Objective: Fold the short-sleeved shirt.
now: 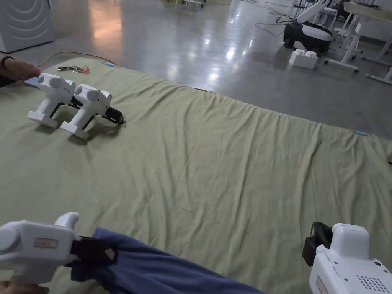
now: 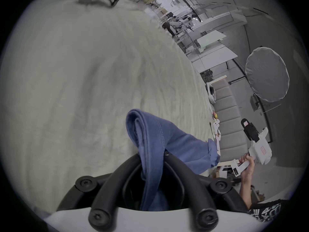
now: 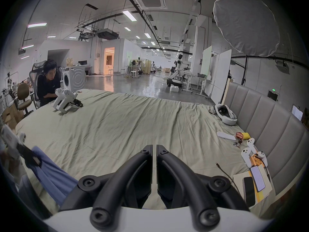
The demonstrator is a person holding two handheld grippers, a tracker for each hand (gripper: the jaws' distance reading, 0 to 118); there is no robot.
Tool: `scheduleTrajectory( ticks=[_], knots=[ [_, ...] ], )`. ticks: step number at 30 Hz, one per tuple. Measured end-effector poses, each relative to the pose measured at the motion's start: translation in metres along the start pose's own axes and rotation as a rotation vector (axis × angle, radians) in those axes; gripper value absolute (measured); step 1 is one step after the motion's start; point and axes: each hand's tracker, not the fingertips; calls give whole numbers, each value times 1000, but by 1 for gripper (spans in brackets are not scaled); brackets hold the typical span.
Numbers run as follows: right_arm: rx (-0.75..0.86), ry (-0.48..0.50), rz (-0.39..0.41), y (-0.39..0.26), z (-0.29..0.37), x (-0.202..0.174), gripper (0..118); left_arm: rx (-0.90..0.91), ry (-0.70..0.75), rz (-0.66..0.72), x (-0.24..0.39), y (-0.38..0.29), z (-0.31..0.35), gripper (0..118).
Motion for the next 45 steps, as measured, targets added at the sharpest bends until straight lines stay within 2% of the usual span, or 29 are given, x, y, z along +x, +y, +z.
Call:
scheduleTrajectory(
  ticks=[6,9,10,14,22,24,28,34,36,37,38,39,43,45],
  knots=[
    [2,2,21,-1,0,4,6,48,248,-81,11,31,68,12],
    [3,7,21,-2,-1,4,6,54,413,-137,24,38,87,12],
    [2,9,19,-2,-1,4,6,54,429,-144,30,37,88,12],
    [-5,23,9,-4,-3,1,6,26,387,-153,50,34,79,12],
    [-12,38,12,-12,-2,-4,6,-90,108,-171,129,2,2,12],
    [-16,38,9,-13,-1,-3,6,-142,112,-214,145,-7,-26,12],
    [-25,31,6,-18,2,2,6,-237,189,-215,152,-23,-90,12],
    [-44,4,3,-25,6,15,6,-359,307,-153,138,-48,-160,13],
    [-49,-7,-1,-26,9,20,6,-313,257,-105,137,-49,-159,25],
    [-52,-13,-5,-27,9,23,6,-305,230,-80,137,-47,-154,37],
    [-56,-19,-10,-28,9,25,6,-304,174,-53,139,-46,-150,60],
    [-59,-23,-17,-30,8,28,6,-303,144,-53,141,-45,-144,70],
    [-74,-31,-38,-33,7,33,6,-230,174,-182,156,-38,-109,70],
    [-78,-30,-46,-35,7,34,6,-200,166,-173,157,-33,-90,70]
  ],
)
